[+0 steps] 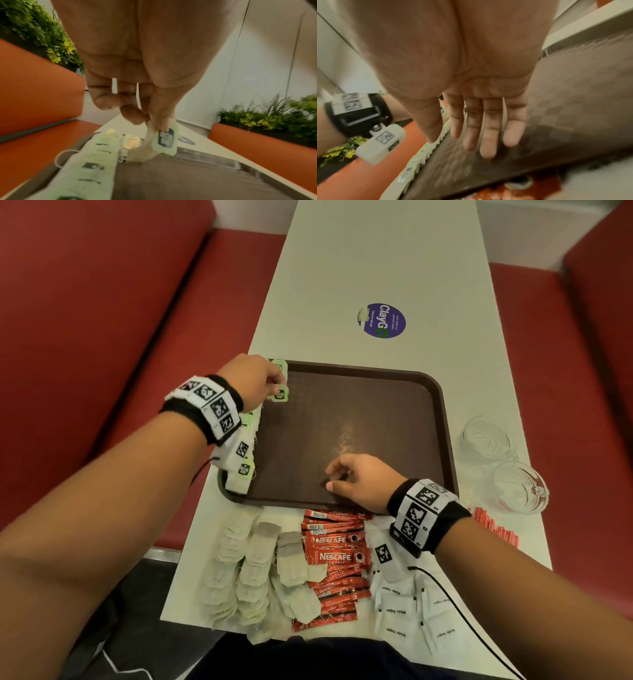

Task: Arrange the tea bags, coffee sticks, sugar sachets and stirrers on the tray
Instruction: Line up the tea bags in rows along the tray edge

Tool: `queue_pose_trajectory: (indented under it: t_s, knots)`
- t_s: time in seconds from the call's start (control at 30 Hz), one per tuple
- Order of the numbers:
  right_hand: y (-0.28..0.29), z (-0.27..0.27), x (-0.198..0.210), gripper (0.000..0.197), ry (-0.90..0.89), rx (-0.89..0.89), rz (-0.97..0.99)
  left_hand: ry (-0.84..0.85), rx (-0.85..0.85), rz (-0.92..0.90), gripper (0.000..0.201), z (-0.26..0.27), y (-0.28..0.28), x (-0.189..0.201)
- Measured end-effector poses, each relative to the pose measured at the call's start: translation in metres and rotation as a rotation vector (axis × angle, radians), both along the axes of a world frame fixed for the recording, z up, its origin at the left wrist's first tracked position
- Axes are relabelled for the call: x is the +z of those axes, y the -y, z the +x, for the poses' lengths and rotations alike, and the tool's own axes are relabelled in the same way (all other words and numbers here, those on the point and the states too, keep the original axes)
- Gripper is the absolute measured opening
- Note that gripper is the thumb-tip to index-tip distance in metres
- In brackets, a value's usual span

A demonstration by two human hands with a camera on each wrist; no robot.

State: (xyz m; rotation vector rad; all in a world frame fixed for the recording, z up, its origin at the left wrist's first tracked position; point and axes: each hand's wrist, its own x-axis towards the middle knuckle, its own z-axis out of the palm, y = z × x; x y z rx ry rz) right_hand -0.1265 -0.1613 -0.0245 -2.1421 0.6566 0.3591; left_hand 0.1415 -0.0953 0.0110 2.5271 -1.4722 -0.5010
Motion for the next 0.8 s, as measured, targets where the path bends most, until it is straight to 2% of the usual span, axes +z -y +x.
queue_pose_trajectory:
  t_s: [0.1,0.3,0.43,0.53,0.6,0.7,0.8]
  knots:
    - [0.000,-0.006,-0.003,0.017,-0.083,0.085,-0.009,0.070,0.031,0.118,0.018,0.025,0.018,-0.011]
    - [0.005,-0.007,-0.004,0.017,-0.139,0.193,-0.028,0.048,0.125,0.106,0.017,0.045,0.049,-0.025]
    - [0.005,-0.008,-0.005,0.018,-0.149,0.205,-0.014,0.044,0.192,0.109,0.027,0.048,0.061,-0.037]
    - [0.005,-0.009,-0.005,0.017,-0.143,0.206,-0.014,0.111,0.256,0.096,0.029,0.045,0.065,-0.042]
    - [0.004,-0.009,-0.005,0.017,-0.141,0.204,-0.014,0.141,0.259,0.155,0.031,0.039,0.068,-0.045]
    - [0.003,-0.009,-0.006,0.016,-0.138,0.211,-0.022,0.135,0.257,0.234,0.044,0.033,0.070,-0.052]
    - [0.003,-0.010,-0.006,0.016,-0.139,0.210,-0.018,0.154,0.239,0.241,0.039,0.032,0.071,-0.056]
